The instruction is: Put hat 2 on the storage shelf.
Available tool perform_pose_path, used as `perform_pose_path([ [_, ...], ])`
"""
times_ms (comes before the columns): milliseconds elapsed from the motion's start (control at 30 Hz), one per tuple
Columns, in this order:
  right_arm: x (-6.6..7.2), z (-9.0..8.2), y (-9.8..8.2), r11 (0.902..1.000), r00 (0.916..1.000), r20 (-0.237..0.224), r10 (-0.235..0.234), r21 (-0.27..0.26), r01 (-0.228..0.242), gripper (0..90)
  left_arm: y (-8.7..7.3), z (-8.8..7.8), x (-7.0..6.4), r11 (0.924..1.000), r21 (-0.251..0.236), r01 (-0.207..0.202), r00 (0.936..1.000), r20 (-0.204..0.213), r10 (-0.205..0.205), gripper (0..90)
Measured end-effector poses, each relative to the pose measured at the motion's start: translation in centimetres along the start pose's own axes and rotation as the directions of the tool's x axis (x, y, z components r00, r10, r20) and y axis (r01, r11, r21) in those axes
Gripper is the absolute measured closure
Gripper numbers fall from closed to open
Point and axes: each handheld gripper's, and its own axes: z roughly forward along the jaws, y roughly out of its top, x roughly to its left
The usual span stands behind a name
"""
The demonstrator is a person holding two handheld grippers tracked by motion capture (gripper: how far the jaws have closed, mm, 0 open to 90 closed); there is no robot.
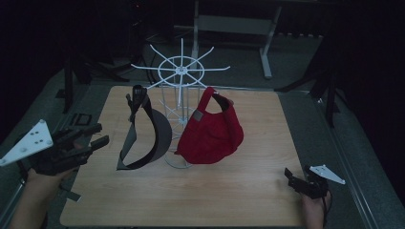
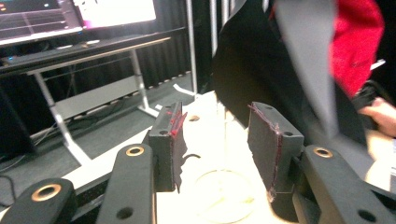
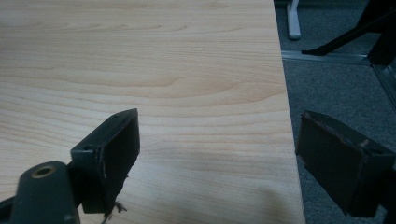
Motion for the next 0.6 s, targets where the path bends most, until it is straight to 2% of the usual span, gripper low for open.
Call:
perform_pose_path([
  [267, 0.0, 0.0, 0.0, 1.0, 1.0, -0.002, 0.001, -0.004, -0.001, 13.7, -3.8, 0.8, 0.4, 0.9997, 0.005, 0.024, 0.9993, -0.028, -0.024, 55.2],
  [433, 0.0, 0.0, 0.0, 1.0, 1.0, -0.003, 0.001, -0.005, -0.001, 13.7, -6.0, 1.4, 0.7, 0.9975, 0.017, 0.068, 0.9973, -0.028, -0.068, 55.2],
  [600, 0.0, 0.0, 0.0, 1.0, 1.0, -0.003, -0.001, -0.005, 0.001, 13.7, -8.0, 1.8, 0.8, 0.9955, 0.024, 0.092, 0.9955, -0.024, -0.091, 55.2],
])
